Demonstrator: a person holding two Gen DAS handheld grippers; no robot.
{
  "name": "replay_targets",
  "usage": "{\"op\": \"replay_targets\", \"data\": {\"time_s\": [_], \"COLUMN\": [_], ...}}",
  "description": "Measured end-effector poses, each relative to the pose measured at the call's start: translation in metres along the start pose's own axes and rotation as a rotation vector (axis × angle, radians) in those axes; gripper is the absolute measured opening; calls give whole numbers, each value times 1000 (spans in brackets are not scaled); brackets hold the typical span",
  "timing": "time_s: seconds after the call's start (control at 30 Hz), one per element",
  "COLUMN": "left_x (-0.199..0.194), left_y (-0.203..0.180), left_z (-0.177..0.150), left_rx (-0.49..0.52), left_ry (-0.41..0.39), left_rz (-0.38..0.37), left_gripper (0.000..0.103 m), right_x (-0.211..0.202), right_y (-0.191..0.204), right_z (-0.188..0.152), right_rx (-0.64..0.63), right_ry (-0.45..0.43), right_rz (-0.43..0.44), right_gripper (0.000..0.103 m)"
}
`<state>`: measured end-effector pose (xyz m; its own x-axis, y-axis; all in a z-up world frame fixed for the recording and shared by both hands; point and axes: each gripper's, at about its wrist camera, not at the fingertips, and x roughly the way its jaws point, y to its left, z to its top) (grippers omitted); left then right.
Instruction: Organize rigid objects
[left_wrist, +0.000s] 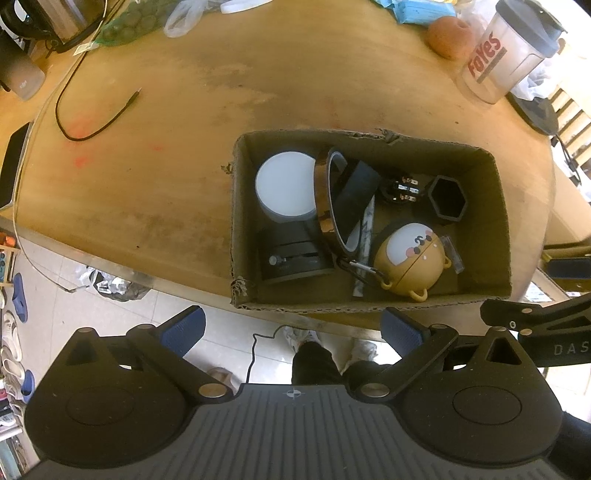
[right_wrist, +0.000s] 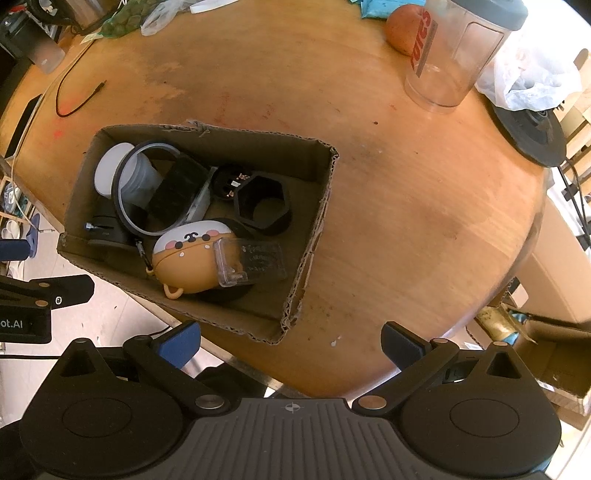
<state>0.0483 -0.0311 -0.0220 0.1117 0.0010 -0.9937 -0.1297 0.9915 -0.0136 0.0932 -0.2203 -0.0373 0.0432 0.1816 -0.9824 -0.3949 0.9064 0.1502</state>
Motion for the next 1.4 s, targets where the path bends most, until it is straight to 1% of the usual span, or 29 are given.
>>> {"op": "replay_targets", "data": {"time_s": [1.2, 1.4], "left_x": [-1, 0], "left_y": [-3, -2], "left_z": [0, 0], "left_rx": [-10, -21], "left_ry": [-1, -1], "left_rz": [9, -3], "left_gripper": [103, 103], "right_x": [0, 0], "right_y": [-5, -6], "right_z": [1, 2], "right_rx": [2, 0], "right_ry": [-6, -5], "right_rz": [-3, -3], "right_gripper": [103, 103]}}
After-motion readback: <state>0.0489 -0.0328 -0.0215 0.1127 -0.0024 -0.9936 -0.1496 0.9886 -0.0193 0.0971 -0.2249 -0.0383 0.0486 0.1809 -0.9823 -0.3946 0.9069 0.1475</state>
